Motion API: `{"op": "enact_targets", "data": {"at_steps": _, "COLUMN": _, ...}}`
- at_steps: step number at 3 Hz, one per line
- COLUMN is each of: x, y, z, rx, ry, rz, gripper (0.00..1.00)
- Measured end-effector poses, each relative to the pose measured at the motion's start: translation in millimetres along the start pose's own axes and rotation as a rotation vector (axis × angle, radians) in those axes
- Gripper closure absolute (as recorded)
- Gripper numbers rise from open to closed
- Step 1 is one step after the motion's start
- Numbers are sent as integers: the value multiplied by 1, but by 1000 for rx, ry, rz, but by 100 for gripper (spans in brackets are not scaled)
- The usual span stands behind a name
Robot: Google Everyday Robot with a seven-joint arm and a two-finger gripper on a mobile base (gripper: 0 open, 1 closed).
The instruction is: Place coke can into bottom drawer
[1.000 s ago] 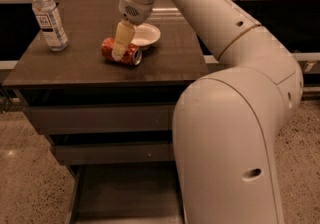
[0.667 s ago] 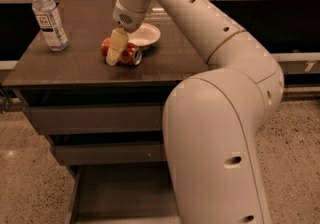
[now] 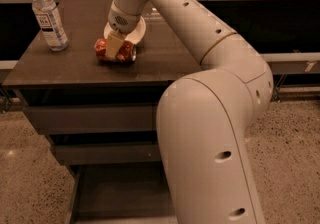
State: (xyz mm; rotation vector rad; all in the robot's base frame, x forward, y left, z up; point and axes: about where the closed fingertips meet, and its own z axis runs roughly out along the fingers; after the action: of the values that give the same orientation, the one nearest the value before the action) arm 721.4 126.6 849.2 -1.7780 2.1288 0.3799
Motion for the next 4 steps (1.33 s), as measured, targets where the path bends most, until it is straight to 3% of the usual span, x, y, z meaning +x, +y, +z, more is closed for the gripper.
{"op": "enact_targets", "data": {"at_steps": 1, "x": -5, "y": -1, "z": -6, "rx": 14, "ry": -10, "rz": -12, "gripper": 84}}
{"op": "enact_targets", "data": {"at_steps": 3, "x": -15, "y": 2, "z": -69, "rx": 127, "ry": -89, "rz": -73, "gripper": 88}}
{"op": "enact_targets", "data": {"at_steps": 4, "x": -16, "y": 10, "z": -96, "rx": 164, "ry": -146, "rz": -91, "gripper": 98}}
